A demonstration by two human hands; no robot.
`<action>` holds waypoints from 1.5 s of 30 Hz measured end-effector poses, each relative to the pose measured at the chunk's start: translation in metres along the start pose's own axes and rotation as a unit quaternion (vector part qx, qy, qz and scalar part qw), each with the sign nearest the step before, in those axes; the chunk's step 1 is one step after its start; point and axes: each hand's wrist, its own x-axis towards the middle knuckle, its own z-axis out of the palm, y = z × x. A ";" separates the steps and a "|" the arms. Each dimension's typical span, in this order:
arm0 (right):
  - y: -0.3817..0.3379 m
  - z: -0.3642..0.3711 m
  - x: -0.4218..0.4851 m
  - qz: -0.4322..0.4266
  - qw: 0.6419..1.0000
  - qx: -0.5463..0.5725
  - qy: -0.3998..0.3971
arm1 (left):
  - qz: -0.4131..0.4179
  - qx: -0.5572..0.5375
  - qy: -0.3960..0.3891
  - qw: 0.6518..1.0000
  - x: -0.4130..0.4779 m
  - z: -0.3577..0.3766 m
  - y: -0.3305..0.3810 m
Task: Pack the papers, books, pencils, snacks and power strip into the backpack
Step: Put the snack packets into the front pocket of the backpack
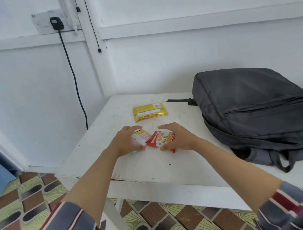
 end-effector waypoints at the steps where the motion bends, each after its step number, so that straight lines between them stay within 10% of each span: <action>1: 0.001 0.002 0.003 0.002 1.000 -0.010 -0.008 | -0.003 -0.004 -0.006 1.000 0.002 0.001 -0.001; 16: -0.003 -0.026 -0.001 -0.018 0.999 0.033 0.029 | 0.037 -0.038 0.029 0.998 0.024 -0.002 0.010; 30: 0.070 -0.198 -0.096 0.047 0.984 0.022 0.171 | 0.238 -0.056 0.032 0.969 0.073 0.032 0.200; 45: 0.157 -0.303 -0.144 0.064 0.987 -0.009 0.146 | 0.252 0.017 0.029 0.967 0.124 0.094 0.336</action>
